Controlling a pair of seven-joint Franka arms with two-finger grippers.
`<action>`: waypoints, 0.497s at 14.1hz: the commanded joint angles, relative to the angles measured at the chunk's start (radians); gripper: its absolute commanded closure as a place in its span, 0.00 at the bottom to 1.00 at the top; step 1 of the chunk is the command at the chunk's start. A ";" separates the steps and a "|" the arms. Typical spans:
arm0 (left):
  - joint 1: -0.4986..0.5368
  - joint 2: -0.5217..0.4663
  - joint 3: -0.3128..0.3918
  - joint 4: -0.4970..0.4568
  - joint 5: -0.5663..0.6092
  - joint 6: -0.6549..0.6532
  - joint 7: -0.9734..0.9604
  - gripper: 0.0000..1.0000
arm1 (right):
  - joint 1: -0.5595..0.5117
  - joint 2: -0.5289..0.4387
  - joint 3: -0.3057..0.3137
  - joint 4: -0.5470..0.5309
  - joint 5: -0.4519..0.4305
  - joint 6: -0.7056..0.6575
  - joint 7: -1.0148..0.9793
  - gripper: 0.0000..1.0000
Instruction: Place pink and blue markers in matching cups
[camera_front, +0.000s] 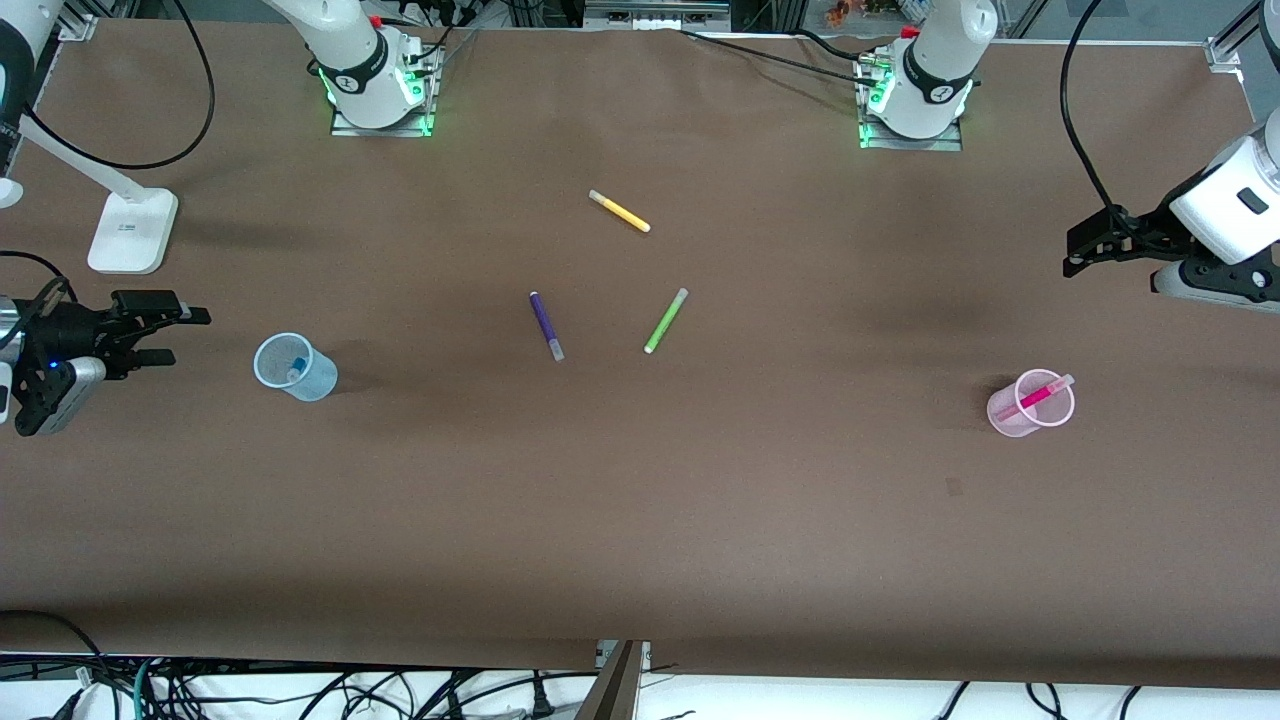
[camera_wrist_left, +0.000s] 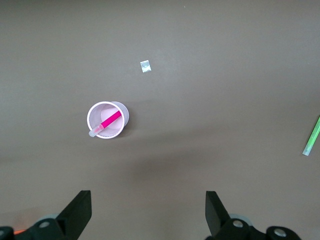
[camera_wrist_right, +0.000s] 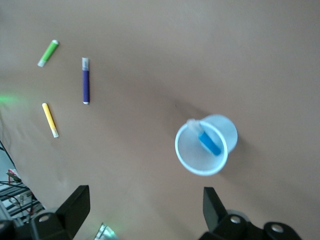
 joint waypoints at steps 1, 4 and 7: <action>-0.015 -0.015 0.011 -0.022 -0.024 0.014 0.018 0.00 | 0.012 -0.001 0.003 0.035 -0.075 -0.049 0.121 0.00; -0.018 -0.017 0.022 -0.022 -0.024 0.016 0.018 0.00 | 0.032 -0.035 0.043 0.050 -0.166 -0.053 0.296 0.00; -0.009 -0.017 0.016 -0.022 -0.021 0.016 0.018 0.00 | 0.018 -0.104 0.200 0.028 -0.314 -0.041 0.519 0.00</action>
